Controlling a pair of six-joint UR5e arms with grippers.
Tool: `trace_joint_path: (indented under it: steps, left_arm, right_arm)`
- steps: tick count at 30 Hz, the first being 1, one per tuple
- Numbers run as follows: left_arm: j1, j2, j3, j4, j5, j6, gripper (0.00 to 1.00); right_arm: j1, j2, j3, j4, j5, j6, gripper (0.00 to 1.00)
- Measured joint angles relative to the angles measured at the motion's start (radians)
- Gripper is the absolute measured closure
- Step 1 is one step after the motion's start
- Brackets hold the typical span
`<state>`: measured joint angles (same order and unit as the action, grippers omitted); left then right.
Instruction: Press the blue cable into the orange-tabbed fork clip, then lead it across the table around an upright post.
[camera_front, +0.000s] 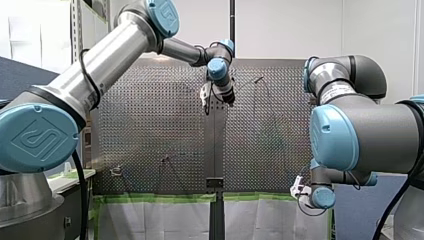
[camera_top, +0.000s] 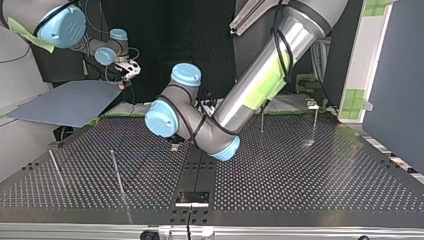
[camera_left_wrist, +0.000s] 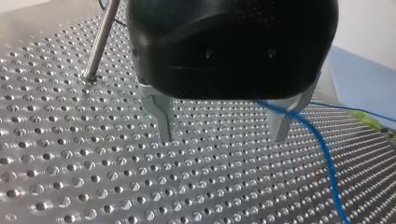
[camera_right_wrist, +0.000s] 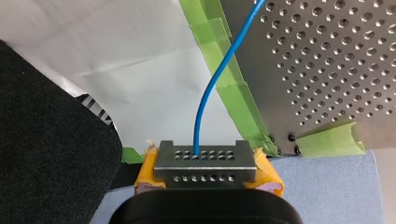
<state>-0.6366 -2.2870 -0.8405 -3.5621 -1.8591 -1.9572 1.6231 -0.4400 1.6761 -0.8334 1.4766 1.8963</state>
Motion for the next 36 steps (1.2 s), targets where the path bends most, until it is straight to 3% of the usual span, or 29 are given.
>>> trace_joint_path:
  steps: [8,16,26,36]
  left_arm:
    - [-0.01,0.031,0.0,-0.058,0.011,-0.002,0.0]
    - [-0.031,0.064,0.0,-0.102,0.054,-0.003,0.0]
    - [-0.061,0.132,0.002,-0.099,0.061,0.039,0.0]
    - [-0.103,0.14,0.043,-0.037,0.08,0.117,0.0]
  right_arm:
    - [0.001,0.0,0.0,0.002,-0.001,-0.001,1.0]
    - [0.001,0.0,0.0,0.003,0.0,-0.002,1.0]
    - [0.002,0.0,0.0,0.003,0.001,0.0,1.0]
    - [0.002,-0.001,0.0,0.003,-0.009,-0.002,1.0]
